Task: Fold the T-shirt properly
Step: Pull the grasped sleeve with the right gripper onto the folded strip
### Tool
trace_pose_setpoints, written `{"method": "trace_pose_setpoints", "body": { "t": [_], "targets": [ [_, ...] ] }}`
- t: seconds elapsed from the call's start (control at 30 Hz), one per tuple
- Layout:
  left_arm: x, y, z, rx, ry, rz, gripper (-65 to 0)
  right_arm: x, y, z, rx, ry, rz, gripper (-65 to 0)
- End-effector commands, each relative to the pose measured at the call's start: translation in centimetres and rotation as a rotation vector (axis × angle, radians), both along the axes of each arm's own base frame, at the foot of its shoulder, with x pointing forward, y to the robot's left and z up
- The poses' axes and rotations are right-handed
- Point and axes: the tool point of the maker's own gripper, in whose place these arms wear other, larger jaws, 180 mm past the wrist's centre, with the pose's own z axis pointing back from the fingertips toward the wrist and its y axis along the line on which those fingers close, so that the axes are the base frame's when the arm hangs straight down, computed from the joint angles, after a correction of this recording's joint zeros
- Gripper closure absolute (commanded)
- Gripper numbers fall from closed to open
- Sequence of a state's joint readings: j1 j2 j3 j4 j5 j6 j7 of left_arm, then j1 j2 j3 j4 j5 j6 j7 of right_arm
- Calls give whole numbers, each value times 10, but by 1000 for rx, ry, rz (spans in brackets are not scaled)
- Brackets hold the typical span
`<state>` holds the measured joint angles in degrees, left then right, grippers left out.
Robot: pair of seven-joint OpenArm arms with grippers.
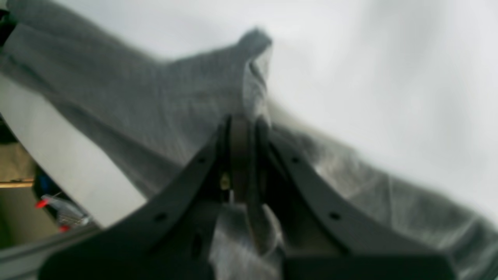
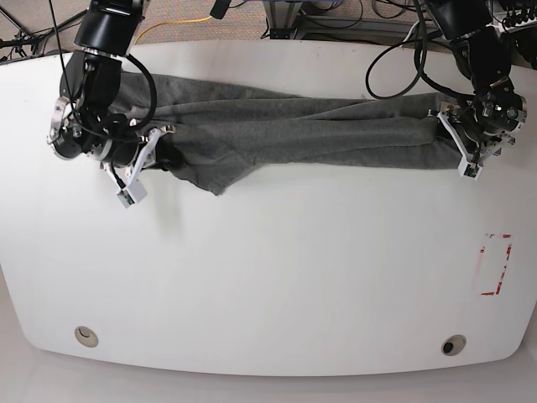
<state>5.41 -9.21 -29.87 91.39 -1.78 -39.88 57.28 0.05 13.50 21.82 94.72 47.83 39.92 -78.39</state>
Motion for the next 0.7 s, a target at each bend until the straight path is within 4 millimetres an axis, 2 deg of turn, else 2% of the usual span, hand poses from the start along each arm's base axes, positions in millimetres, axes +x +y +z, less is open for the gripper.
{"method": "trace_pose_setpoints", "body": {
  "t": [0.0, 0.3, 0.5, 0.67],
  "targets": [
    [-9, 6, -5, 29, 54, 4, -376, 4, -9, 19, 57, -66, -30, 0],
    [-8, 2, -7, 40, 67, -30, -376, -33, -28, 17, 159, -18, -80, 0],
    [-10, 10, -8, 94, 90, -29, -376, -52, -34, 20, 227, -2, -101, 0],
    [-3, 3, -7, 109, 63, -71, -376, -67, -41, 22, 260, 15, -111, 0]
  ]
}}
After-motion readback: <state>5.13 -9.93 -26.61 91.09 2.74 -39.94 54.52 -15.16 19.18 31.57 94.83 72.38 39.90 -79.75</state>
